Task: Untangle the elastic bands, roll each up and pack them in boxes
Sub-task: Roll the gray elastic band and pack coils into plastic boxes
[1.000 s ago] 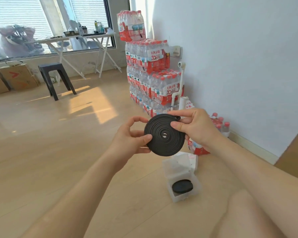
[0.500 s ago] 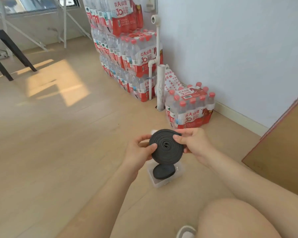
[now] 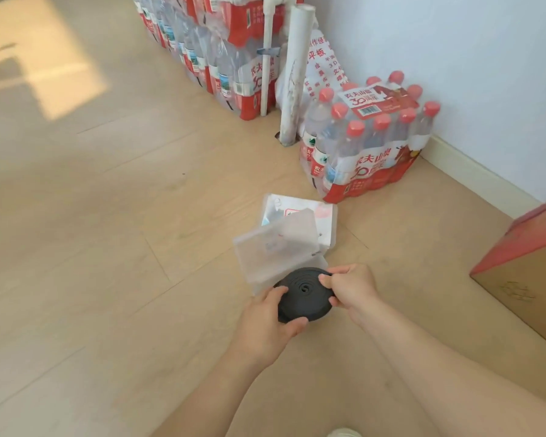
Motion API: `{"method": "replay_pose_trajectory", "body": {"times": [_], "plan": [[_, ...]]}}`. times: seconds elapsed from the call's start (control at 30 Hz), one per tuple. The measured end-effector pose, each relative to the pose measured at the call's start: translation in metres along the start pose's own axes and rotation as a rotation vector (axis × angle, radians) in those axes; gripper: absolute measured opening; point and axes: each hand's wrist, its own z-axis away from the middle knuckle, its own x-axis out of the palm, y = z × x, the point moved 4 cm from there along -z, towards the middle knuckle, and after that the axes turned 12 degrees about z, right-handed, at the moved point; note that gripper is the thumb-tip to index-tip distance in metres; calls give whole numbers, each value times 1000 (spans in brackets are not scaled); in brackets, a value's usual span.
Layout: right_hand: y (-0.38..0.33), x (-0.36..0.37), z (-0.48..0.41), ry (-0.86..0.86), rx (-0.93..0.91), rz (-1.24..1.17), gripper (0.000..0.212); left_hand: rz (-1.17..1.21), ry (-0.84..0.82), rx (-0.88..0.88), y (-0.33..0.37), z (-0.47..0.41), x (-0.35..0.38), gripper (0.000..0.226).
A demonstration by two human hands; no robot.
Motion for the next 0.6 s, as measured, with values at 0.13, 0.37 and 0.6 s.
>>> {"method": "replay_pose_trajectory", "body": {"times": [0.13, 0.37, 0.6], "plan": [[3, 15, -11, -10, 29, 72, 16, -111, 38, 57, -7, -7, 1, 63], [-5, 23, -19, -27, -7, 196, 17, -366, 62, 129, -5, -3, 3, 69], [8, 12, -16, 74, 74, 7, 22, -405, 51, 154, 3, -11, 2, 50]]}}
